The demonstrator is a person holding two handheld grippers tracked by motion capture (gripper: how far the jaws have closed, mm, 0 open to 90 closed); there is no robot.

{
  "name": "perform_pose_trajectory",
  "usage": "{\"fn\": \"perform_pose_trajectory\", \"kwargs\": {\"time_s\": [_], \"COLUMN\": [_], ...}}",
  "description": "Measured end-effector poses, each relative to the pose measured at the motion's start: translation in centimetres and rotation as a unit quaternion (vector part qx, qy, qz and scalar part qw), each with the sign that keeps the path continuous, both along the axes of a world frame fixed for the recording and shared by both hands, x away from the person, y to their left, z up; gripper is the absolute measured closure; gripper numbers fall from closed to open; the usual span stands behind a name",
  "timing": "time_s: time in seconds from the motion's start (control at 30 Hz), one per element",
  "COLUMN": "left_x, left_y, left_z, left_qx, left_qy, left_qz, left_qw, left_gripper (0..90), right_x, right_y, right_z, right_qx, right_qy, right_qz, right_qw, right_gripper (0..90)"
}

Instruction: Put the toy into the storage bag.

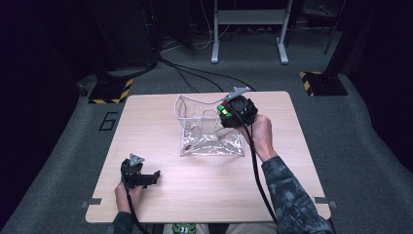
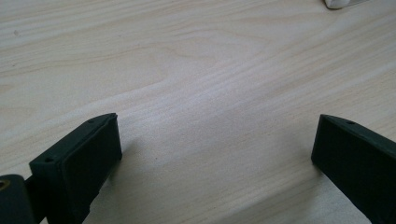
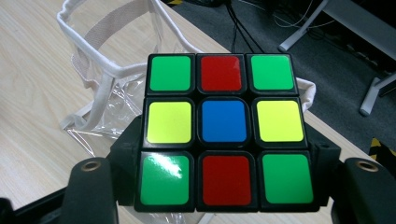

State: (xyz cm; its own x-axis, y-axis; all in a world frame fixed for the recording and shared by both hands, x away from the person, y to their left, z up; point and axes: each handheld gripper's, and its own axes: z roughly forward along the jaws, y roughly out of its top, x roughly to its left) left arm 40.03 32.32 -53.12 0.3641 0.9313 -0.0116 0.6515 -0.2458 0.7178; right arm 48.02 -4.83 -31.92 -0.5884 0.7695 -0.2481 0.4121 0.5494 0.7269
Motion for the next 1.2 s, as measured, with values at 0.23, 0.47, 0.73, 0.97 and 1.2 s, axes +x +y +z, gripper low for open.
{"fn": "perform_pose_trajectory", "kwargs": {"time_s": [0.23,0.47,0.73,0.97,1.2], "left_x": [0.0,0.0,0.0,0.0,0.0], "left_y": [0.0,0.0,0.0,0.0,0.0], "left_z": [0.0,0.0,0.0,0.0,0.0], "left_qx": [0.0,0.0,0.001,0.001,0.0], "left_qy": [0.0,0.0,0.001,0.001,0.0], "left_qz": [0.0,0.0,-0.001,0.0,0.0], "left_qw": [1.0,1.0,1.0,1.0,1.0], "left_gripper": [1.4,1.4,1.4,1.5,1.5], "right_x": [1.0,2.1,3.2,3.7,4.8], "right_y": [0.3,0.6,1.1,1.6,1.7], "right_z": [-0.2,-0.4,-1.2,-1.4,-2.2], "right_qx": [-0.002,-0.002,-0.006,-0.003,-0.008], "right_qy": [0.006,0.014,0.021,0.037,0.045], "right_qz": [-0.003,-0.006,-0.001,-0.005,-0.022], "right_qw": [1.0,0.9999,0.9998,0.9993,0.9987], "right_gripper": [33.3,33.2,33.3,33.2,33.2]}}
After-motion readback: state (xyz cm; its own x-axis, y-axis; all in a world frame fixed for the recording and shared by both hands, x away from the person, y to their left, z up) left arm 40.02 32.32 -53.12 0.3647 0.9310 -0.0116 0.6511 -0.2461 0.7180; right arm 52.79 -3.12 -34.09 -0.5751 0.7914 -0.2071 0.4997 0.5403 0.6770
